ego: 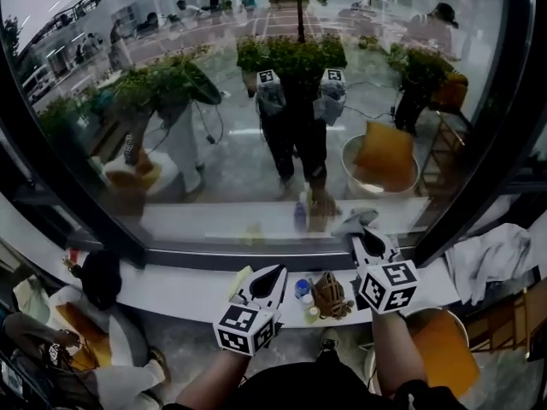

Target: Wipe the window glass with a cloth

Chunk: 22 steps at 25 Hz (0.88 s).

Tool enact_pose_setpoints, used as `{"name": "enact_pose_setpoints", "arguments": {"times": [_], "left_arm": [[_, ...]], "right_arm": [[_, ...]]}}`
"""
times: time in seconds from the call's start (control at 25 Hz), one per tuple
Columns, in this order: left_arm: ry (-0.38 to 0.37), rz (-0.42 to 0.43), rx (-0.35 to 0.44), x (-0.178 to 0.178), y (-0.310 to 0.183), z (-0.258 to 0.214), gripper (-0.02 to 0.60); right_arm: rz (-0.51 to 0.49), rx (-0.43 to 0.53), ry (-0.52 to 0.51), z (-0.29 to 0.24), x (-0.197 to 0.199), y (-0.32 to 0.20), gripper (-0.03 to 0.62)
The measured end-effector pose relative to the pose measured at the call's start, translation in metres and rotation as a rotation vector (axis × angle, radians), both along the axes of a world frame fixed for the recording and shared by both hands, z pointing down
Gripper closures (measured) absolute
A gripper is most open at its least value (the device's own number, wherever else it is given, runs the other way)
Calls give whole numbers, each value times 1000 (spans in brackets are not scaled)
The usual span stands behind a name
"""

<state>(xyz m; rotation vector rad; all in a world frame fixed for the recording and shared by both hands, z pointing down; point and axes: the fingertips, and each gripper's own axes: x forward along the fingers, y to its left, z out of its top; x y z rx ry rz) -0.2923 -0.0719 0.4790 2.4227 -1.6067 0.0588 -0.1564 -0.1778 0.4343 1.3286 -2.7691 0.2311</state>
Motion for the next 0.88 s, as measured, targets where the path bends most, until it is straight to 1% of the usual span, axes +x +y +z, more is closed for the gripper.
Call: {"name": "enact_pose_setpoints", "arguments": {"times": [0.24, 0.44, 0.68, 0.88], "left_arm": [[-29, 2, -14, -32, 69, 15, 574], [-34, 15, -39, -51, 112, 30, 574], [-10, 24, -49, -42, 139, 42, 574], [-25, 58, -34, -20, 147, 42, 574]], "right_arm": [[-35, -54, 14, 37, -42, 89, 554], [-49, -87, 17, 60, -68, 145, 554], [-70, -110, 41, 78, -78, 199, 554], [-73, -65, 66, 69, -72, 223, 554]]}}
